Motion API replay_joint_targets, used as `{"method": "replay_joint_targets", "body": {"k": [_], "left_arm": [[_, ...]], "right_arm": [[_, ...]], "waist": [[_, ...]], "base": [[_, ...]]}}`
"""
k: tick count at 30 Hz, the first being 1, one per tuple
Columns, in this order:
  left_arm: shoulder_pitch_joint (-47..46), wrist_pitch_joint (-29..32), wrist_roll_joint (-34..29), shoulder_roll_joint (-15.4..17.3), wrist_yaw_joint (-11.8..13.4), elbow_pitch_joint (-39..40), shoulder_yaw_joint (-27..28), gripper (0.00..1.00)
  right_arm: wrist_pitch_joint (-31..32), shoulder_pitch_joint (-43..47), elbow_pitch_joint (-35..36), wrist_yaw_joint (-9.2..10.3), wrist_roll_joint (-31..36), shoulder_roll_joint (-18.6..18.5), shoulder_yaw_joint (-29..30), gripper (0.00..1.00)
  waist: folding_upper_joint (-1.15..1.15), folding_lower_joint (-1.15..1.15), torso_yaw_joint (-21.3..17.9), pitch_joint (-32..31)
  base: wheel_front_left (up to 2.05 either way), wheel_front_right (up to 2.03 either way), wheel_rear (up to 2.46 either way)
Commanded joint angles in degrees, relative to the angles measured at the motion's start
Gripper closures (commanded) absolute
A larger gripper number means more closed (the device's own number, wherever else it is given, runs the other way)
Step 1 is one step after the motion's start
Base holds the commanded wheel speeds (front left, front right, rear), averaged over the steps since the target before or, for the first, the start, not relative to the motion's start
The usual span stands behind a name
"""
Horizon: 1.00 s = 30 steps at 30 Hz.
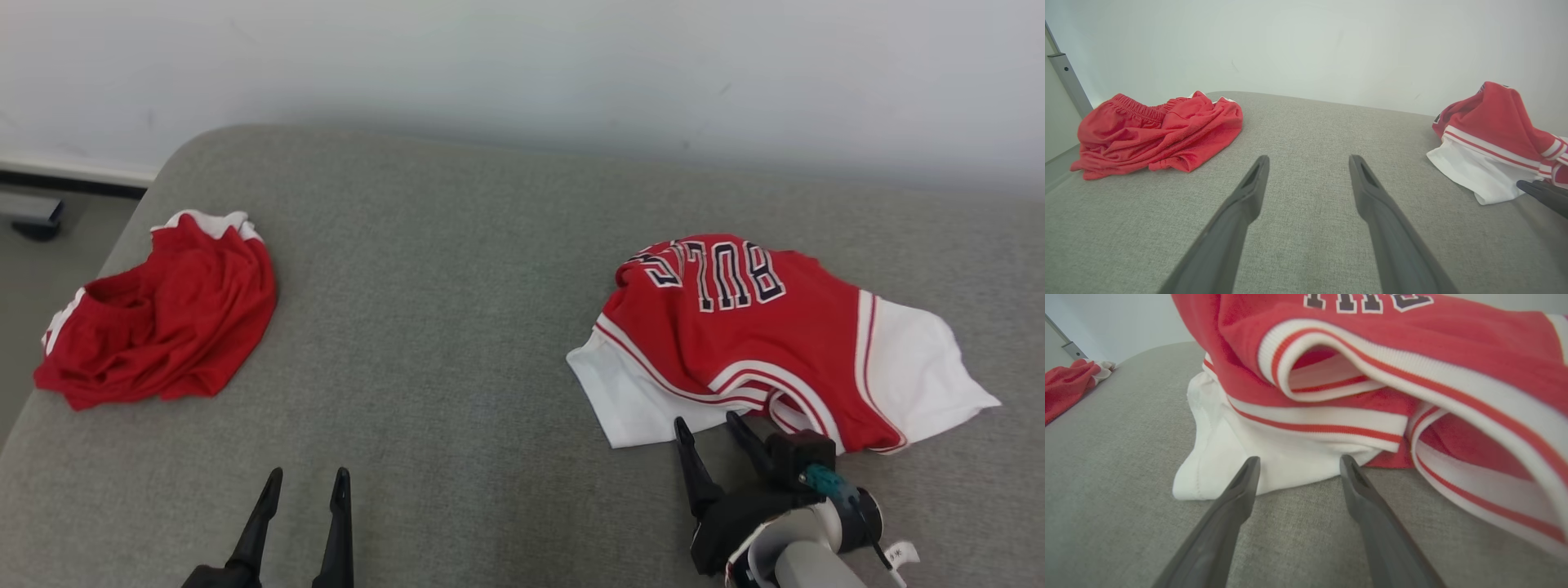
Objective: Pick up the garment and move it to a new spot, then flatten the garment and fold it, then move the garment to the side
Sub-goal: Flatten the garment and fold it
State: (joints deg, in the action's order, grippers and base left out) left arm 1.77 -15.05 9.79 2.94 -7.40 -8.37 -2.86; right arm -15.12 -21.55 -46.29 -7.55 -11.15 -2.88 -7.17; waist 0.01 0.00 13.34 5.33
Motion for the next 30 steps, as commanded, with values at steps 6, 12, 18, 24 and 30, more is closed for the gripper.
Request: {"method": "replay_joint_targets", "body": {"k": [6, 12, 18, 24, 30], "left_arm": [[-1.65, -0.2, 0.89, -0.08, 0.71, 0.12, -0.75, 0.0], [-1.08, -0.2, 1.0, -0.08, 1.1, -0.08, -0.58, 0.0], [0.67, -0.2, 1.24, -0.08, 1.42, 0.15, 0.39, 0.0], [2.15, -0.2, 0.65, -0.08, 1.11, 0.13, 1.3, 0.0], [2.68, -0.2, 0.75, -0.07, 0.92, 0.14, 1.01, 0.0]], "right_arm": [[0.05, -5.52, -8.54, 0.13, 3.14, 0.01, 0.48, 0.0], [0.43, -6.25, -14.21, 0.13, 5.09, 0.2, -1.57, 1.0], [0.03, -3.26, -8.36, 0.05, 3.58, -0.02, -0.4, 1.0], [-0.03, 2.95, 0.6, 0.05, 4.04, 0.02, -1.09, 1.0], [-0.04, 10.2, 8.64, 0.05, 5.32, -0.47, 2.5, 1.0]], "waist": [[-0.01, 0.0, 3.76, 3.63], [-0.01, 0.0, 3.72, 2.6], [-0.01, 0.0, 0.76, 0.45], [-0.01, 0.0, -4.23, -1.15], [-0.01, 0.0, -9.48, -2.16]], "base": [[0.0, 0.0, 0.0], [0.0, 0.0, 0.0], [0.0, 0.0, 0.0], [0.0, 0.0, 0.0], [0.0, 0.0, 0.0]]}}
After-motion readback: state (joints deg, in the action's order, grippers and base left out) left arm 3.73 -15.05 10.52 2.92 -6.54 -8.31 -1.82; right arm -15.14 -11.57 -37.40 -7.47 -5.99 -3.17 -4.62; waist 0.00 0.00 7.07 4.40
